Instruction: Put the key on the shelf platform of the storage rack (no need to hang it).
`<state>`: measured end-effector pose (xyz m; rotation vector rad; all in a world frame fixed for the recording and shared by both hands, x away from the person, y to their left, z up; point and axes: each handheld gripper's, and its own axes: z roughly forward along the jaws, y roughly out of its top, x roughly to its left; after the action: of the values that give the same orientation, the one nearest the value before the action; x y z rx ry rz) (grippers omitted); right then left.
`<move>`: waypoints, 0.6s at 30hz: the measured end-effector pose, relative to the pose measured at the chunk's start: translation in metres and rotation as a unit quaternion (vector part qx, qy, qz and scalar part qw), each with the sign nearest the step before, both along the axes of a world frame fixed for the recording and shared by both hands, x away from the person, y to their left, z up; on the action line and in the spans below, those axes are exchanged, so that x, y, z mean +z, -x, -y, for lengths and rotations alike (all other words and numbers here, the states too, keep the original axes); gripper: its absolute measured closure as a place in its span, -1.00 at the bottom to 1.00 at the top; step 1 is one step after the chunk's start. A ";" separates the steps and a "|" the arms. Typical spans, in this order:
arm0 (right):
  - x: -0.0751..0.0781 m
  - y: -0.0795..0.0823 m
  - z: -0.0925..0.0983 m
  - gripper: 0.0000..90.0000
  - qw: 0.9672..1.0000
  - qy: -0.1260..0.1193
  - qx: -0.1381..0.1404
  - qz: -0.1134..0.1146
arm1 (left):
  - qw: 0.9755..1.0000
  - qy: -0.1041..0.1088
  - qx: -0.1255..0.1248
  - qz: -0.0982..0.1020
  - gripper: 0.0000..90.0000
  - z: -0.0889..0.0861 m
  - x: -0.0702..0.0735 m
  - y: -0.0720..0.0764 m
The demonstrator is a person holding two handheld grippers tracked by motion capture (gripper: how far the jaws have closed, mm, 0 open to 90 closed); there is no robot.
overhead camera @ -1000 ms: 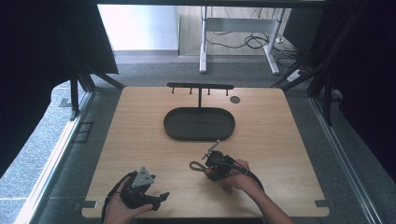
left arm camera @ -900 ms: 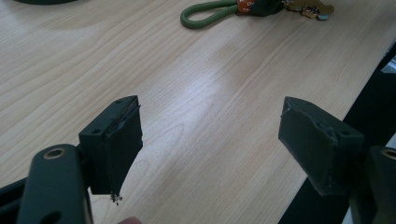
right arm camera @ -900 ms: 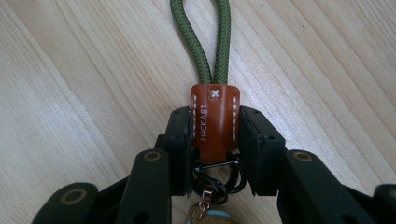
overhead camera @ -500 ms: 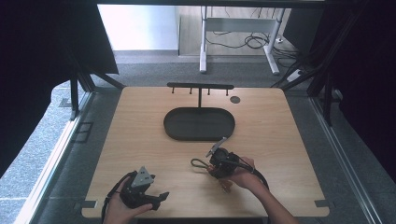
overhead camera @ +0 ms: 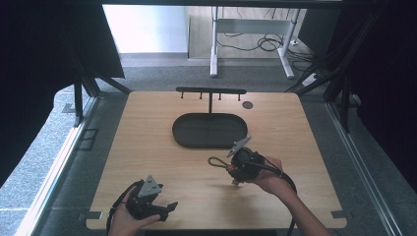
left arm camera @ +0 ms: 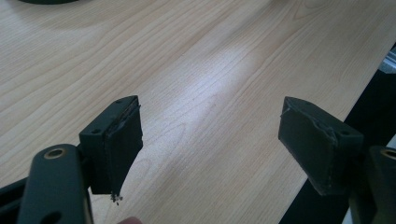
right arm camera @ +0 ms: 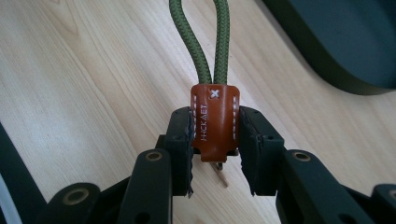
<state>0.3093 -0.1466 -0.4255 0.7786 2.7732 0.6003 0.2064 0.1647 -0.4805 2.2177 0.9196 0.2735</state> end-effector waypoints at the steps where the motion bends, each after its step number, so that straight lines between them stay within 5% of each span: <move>1: 0.002 0.000 0.001 0.49 1.000 0.000 -0.002 0.002 | 1.000 0.000 0.000 0.000 -0.51 0.000 0.000 0.000; 18: 0.015 -0.006 0.006 0.49 1.000 -0.005 -0.010 0.013 | 1.000 -0.005 -0.001 -0.002 -0.50 -0.001 -0.002 -0.001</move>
<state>0.3148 -0.1531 -0.4107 0.7942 2.7375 0.6159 0.2077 0.1653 -0.4822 2.2285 0.9192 0.2723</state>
